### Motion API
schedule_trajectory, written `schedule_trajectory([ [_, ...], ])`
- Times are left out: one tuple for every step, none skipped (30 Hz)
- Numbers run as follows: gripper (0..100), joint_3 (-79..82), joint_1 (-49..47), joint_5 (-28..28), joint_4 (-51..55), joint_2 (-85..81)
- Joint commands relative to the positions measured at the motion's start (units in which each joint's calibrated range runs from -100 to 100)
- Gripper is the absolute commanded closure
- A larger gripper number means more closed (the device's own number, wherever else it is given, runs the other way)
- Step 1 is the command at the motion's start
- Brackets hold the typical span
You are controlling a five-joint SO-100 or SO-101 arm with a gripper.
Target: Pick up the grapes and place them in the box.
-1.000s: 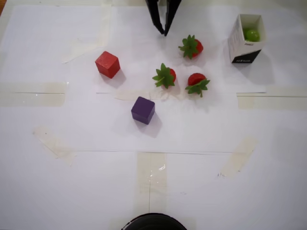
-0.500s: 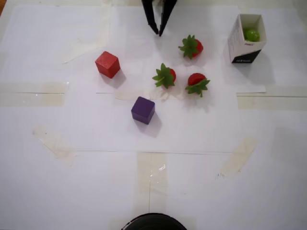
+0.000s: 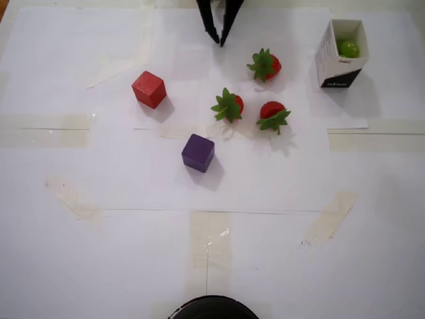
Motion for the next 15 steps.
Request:
schedule_trajectory([
  [100, 0.0, 0.9, -1.1, -0.8, 0.0],
  [100, 0.0, 0.7, -1.4, -1.3, 0.0],
  [100, 0.0, 0.3, -1.5, -1.9, 0.0],
  [100, 0.0, 0.3, -1.5, -2.4, 0.0],
  [100, 0.0, 0.2, -1.5, -2.4, 0.0],
  [100, 0.0, 0.2, -1.5, -2.4, 0.0],
  [100, 0.0, 0.2, -1.6, -2.4, 0.0],
  [100, 0.0, 0.2, -1.6, -2.5, 0.0],
  [100, 0.0, 0.3, -1.7, -2.6, 0.0],
  [100, 0.0, 0.5, -2.1, -0.7, 0.0],
  [100, 0.0, 0.9, -2.6, 2.9, 0.0],
  [100, 0.0, 1.4, -2.6, 4.9, 0.0],
  [100, 0.0, 1.6, -2.2, 4.9, 0.0],
  [100, 0.0, 1.2, -2.7, 4.8, 0.0],
  [100, 0.0, 0.8, -2.7, 4.8, 0.0],
])
